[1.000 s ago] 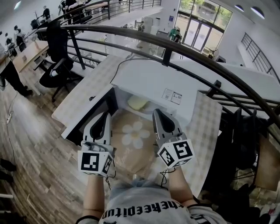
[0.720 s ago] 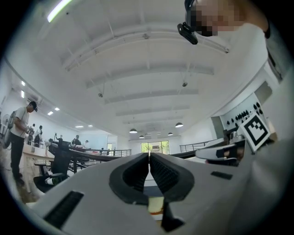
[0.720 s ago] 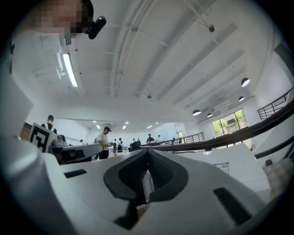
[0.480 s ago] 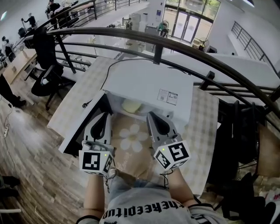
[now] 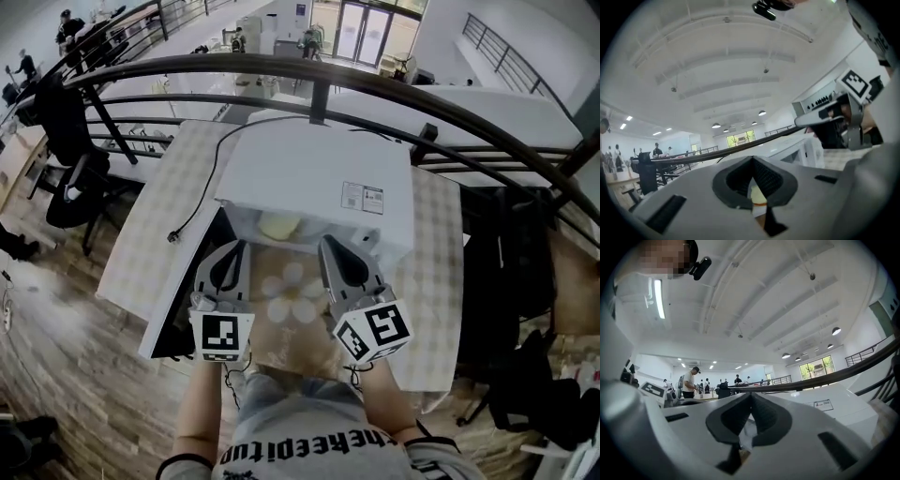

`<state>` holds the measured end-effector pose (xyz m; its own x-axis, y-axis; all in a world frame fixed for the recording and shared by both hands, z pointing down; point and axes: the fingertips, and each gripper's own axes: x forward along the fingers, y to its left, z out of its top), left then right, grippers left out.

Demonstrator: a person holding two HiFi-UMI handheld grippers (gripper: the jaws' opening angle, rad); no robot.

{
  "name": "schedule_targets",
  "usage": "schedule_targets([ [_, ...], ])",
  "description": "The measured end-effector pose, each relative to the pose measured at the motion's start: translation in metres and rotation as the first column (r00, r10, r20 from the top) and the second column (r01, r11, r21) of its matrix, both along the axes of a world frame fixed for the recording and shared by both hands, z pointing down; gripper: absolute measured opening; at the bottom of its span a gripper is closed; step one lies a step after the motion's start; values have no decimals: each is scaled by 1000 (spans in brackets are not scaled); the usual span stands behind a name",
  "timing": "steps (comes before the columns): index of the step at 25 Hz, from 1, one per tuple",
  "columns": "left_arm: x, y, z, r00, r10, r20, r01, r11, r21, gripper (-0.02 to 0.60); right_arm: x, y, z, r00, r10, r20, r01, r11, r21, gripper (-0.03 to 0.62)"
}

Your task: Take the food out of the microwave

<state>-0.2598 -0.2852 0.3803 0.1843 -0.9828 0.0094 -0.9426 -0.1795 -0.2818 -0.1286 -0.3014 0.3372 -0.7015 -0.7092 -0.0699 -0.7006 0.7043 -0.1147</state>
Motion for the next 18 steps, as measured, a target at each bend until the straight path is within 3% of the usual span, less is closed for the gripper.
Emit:
schedule_targets([
  [5,4,-23,50,990,74,120,-64,994,-87,9,1,0,14,998,65,-17,-65,997,-28,5],
  [9,13,-35,81,955,139,261,-114,988,-106,9,6,1,26,993,114,-29,-116,992,-58,5],
  [13,21,-45,119,892,209,401,-158,975,-156,11,11,4,38,988,153,-33,-155,985,-81,5],
  [18,34,-53,155,767,298,569,-213,954,-212,12,20,10,50,979,201,-30,-203,974,-103,5],
])
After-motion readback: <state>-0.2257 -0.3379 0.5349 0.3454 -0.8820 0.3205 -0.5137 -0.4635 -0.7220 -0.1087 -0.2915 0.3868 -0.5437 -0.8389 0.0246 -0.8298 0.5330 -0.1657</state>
